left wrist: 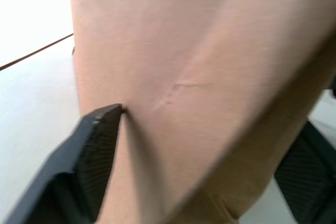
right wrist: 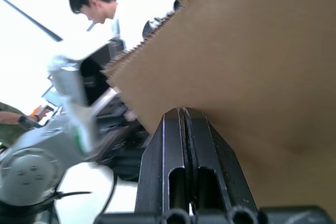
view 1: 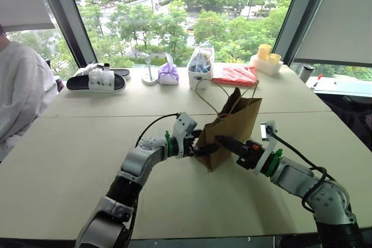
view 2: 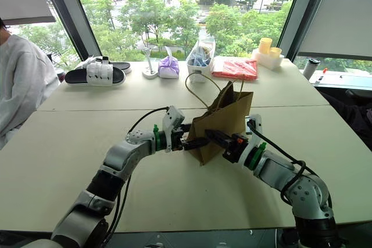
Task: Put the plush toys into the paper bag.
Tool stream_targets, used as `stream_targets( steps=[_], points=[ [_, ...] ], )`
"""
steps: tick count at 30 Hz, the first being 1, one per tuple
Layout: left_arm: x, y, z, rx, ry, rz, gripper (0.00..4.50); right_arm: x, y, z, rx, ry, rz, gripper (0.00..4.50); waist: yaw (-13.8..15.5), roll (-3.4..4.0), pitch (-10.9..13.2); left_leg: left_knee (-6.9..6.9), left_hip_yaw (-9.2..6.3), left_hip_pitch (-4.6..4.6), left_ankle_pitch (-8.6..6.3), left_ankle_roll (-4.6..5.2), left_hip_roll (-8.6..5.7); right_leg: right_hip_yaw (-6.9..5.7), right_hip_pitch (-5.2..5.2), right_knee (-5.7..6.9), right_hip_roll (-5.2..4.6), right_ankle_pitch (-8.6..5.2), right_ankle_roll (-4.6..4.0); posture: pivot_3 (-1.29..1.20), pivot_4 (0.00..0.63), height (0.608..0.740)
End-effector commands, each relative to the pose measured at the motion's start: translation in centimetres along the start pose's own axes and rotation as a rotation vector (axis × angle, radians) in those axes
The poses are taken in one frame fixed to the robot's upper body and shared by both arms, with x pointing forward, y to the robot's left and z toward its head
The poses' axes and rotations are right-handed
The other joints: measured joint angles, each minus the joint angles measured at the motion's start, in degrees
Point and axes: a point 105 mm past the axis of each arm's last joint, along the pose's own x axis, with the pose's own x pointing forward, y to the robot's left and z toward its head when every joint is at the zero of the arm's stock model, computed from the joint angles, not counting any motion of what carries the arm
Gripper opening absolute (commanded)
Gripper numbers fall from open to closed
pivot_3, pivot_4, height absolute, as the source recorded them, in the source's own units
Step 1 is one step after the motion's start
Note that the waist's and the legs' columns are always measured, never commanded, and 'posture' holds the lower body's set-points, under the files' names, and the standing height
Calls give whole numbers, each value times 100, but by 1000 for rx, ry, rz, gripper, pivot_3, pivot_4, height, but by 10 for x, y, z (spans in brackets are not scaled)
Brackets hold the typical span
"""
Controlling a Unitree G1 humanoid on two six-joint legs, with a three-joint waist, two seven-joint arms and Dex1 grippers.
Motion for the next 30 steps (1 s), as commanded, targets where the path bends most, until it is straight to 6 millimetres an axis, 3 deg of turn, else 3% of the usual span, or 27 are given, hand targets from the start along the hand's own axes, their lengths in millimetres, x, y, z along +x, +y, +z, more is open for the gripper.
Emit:
stream_targets(
  steps=[1,4,6,9,14,17,24,26,30],
  points=[
    [8,-2,12,55,-27,-4,2179,-4,15,10,-13,-45,61,0,1,0,0,0,0,0,0,0,0,0,0,0,0,0,0,0,150,740],
    [9,-2,15,58,-40,1,639,-12,18,11,-5,-57,71,0,6,0,0,0,-1,-1,0,0,0,-3,1,-1,0,0,1,0,150,740],
    [9,-2,20,68,-60,-4,23,-18,20,12,1,-67,74,0,8,0,0,0,-1,-1,0,0,0,-2,1,-1,0,0,1,0,150,740],
    [6,-4,36,103,-132,-32,23,-30,20,11,4,-79,66,0,6,0,0,0,-1,-1,0,0,0,-2,1,0,0,0,1,0,150,740],
    [-6,-17,66,165,-218,-223,23,-48,15,2,19,-66,28,0,-1,0,0,0,4,-1,0,0,0,-3,2,0,0,0,1,0,150,740],
    [-13,-13,74,188,-202,-302,23,-54,10,0,23,-62,7,0,-8,0,0,0,5,1,0,1,1,-3,1,1,1,0,1,0,150,740],
    [-8,28,53,312,40,-373,23,-65,10,-10,32,-49,-30,0,0,-2,1,5,7,2,-2,4,-1,-10,10,-3,3,-1,2,0,150,740],
    [-5,32,55,262,28,-372,23,-67,12,-13,38,-54,-37,0,10,-9,5,4,4,-1,-4,8,-1,-10,9,-5,2,-2,4,0,150,740],
    [-3,33,39,308,137,-393,23,-70,12,-19,41,-56,-65,0,-1,-16,9,3,2,-6,-7,12,-2,-12,3,-4,2,-4,7,0,150,740]
  ],
)
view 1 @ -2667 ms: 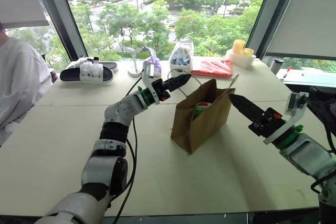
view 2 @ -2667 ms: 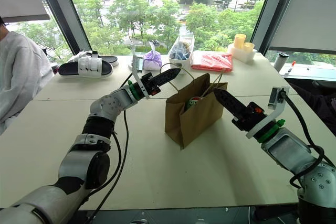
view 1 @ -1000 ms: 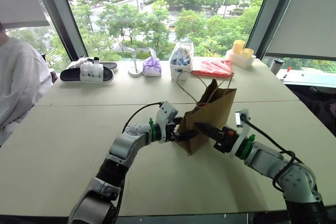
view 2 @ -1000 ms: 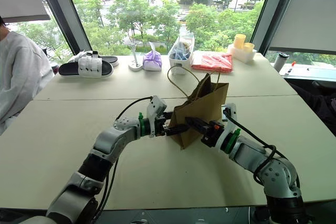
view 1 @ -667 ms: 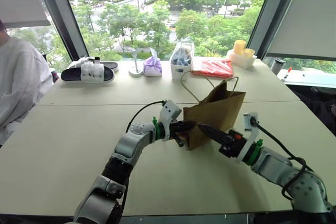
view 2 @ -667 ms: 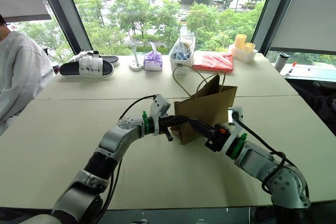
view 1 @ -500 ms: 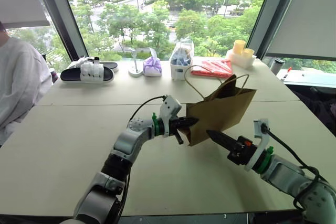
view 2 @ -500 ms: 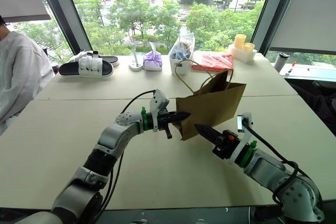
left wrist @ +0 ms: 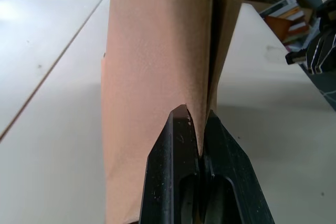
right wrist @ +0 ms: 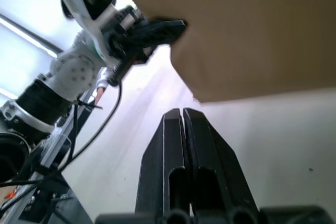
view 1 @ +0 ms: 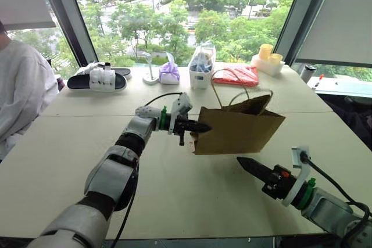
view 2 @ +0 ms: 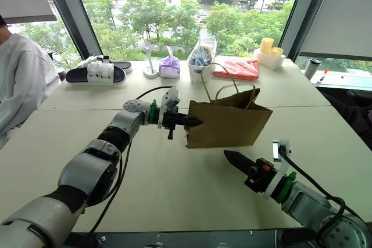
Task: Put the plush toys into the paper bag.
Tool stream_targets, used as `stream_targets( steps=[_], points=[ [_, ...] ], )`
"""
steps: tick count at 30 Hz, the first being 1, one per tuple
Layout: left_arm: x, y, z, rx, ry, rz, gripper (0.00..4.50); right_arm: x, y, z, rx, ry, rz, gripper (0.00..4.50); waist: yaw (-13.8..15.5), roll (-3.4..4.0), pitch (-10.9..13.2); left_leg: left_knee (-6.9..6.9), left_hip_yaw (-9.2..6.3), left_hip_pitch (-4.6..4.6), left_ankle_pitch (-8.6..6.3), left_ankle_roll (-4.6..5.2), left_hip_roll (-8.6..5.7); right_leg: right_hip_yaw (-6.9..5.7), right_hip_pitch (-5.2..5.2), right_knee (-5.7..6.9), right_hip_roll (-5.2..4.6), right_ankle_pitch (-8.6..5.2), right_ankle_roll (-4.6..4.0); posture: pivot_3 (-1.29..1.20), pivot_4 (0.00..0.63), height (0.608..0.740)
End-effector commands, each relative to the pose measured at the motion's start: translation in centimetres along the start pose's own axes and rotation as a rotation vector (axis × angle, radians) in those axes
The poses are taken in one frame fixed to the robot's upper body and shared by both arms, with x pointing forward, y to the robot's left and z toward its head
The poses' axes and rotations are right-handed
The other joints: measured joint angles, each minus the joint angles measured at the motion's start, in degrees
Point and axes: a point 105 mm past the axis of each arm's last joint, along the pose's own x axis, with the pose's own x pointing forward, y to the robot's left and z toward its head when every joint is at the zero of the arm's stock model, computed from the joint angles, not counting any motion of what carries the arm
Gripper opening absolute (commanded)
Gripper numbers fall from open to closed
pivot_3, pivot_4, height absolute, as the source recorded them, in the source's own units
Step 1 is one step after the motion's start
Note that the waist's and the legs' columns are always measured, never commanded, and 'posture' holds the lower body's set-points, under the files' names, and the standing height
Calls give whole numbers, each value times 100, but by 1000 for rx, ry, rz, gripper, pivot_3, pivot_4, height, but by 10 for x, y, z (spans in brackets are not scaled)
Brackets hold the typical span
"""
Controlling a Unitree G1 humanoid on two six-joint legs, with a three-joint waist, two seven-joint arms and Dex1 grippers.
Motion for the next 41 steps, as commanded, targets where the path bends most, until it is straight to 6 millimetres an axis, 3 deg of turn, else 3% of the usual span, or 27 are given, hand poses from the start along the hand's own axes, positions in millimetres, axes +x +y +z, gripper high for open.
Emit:
stream_targets(
  steps=[1,4,11,13,16,18,21,24,28,30,32,36,41],
  points=[
    [-1,3,8,90,51,-15,23,-2,8,5,-26,-39,11,0,-7,0,0,-1,0,1,0,0,0,0,0,1,0,0,0,0,150,740],
    [-3,9,11,83,45,24,844,-2,9,4,-26,-48,7,0,-10,0,0,1,1,4,0,0,1,0,1,5,0,0,0,0,150,740],
    [-17,20,12,121,58,118,4191,3,9,1,-32,-29,19,0,-17,0,0,2,0,6,0,0,2,0,1,10,0,0,1,0,150,740],
    [-31,24,13,147,54,157,4191,5,9,1,-41,-16,26,0,-40,0,0,2,0,7,0,0,2,1,0,12,0,0,1,0,150,740],
    [-76,25,10,93,-22,232,4191,5,11,4,-79,9,40,0,-130,3,-2,0,0,9,0,1,4,1,-4,17,1,0,1,0,150,740],
    [-96,21,5,53,-58,275,4191,4,11,6,-102,16,44,0,-188,6,-3,-10,-7,15,-1,2,10,1,-10,21,2,0,1,0,150,740],
    [-124,-6,-14,-23,-79,356,4191,4,10,15,-159,5,49,0,-180,9,-5,-14,-19,15,-3,6,14,2,-17,34,1,0,0,0,150,740],
    [-136,-41,-22,-122,-112,460,4191,4,5,18,-183,51,51,0,-155,6,-3,-14,-20,10,-4,6,21,14,-21,33,-5,0,-1,0,150,740],
    [-137,-86,-33,-235,-122,579,4191,0,0,16,-196,114,65,0,-24,4,-3,-3,-31,4,-4,4,20,16,-2,4,-11,0,-3,0,150,740],
    [-127,-122,-46,-317,-119,629,4191,-1,-3,11,-208,175,78,0,0,14,-11,-2,-27,10,-5,3,18,19,7,-1,-14,0,-4,0,150,740],
    [-121,-140,-47,-394,-156,686,4191,0,-5,10,-226,205,83,0,16,22,-16,-5,-15,17,-6,3,13,25,12,-4,-27,-1,-5,0,150,740],
    [-112,-144,-47,-420,-188,821,4191,4,-3,10,-254,208,114,0,149,18,-17,10,-22,10,-3,0,14,14,13,-2,-15,-11,-26,0,150,740],
    [-105,-145,-49,-457,-215,864,4191,7,-4,-2,-246,254,135,0,157,20,-33,9,7,14,-2,-2,9,16,16,-6,-11,-11,-33,0,150,740]
  ],
)
